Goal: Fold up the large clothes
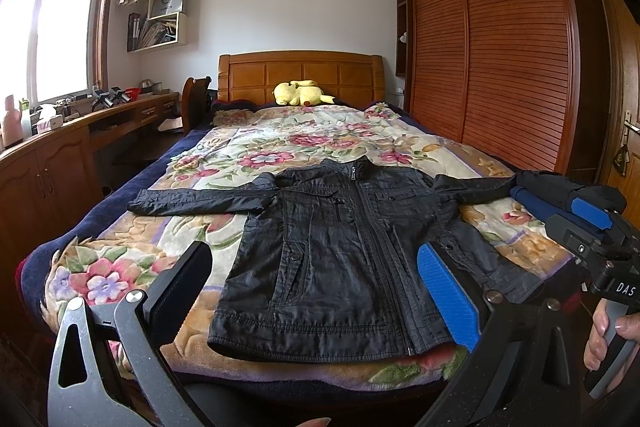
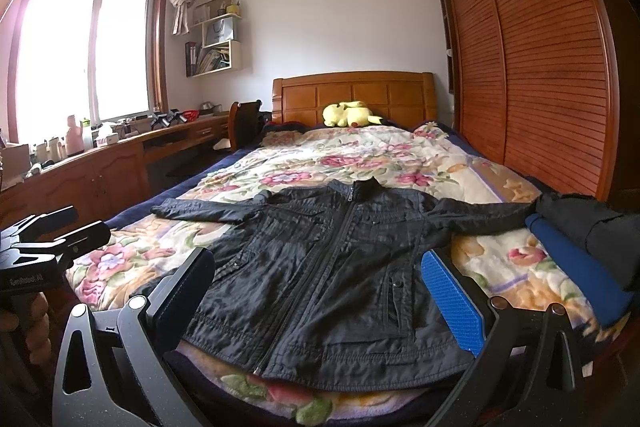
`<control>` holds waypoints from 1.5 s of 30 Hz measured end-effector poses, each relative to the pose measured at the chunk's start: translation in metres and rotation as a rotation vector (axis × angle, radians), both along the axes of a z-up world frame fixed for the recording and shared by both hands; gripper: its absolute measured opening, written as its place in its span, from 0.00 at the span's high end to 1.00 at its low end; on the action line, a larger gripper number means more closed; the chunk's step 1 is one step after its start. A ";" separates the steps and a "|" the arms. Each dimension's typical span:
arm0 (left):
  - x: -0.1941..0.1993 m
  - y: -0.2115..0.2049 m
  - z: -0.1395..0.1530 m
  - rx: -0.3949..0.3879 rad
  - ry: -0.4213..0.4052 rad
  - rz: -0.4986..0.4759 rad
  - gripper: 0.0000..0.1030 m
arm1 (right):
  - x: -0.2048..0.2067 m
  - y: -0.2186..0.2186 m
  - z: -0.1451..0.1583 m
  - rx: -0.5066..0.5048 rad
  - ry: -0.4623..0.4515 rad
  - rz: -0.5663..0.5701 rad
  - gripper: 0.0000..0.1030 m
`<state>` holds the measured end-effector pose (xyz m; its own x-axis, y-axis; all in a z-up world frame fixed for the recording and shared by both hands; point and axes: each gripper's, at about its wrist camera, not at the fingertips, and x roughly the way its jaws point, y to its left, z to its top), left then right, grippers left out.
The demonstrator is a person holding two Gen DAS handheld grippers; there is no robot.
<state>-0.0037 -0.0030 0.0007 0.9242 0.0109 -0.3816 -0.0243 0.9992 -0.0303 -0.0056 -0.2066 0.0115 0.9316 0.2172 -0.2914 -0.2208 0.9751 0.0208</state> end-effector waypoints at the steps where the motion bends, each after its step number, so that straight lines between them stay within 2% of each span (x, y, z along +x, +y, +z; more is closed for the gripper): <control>1: 0.000 0.000 0.000 -0.001 0.002 0.000 0.00 | 0.000 0.000 0.000 0.001 0.001 0.001 0.00; 34: -0.007 0.009 0.001 -0.001 -0.004 -0.004 0.00 | -0.003 0.000 -0.001 0.013 -0.012 0.007 0.00; 45: 0.002 0.014 -0.002 0.001 0.022 0.009 0.00 | 0.003 0.003 -0.004 0.006 0.005 0.015 0.00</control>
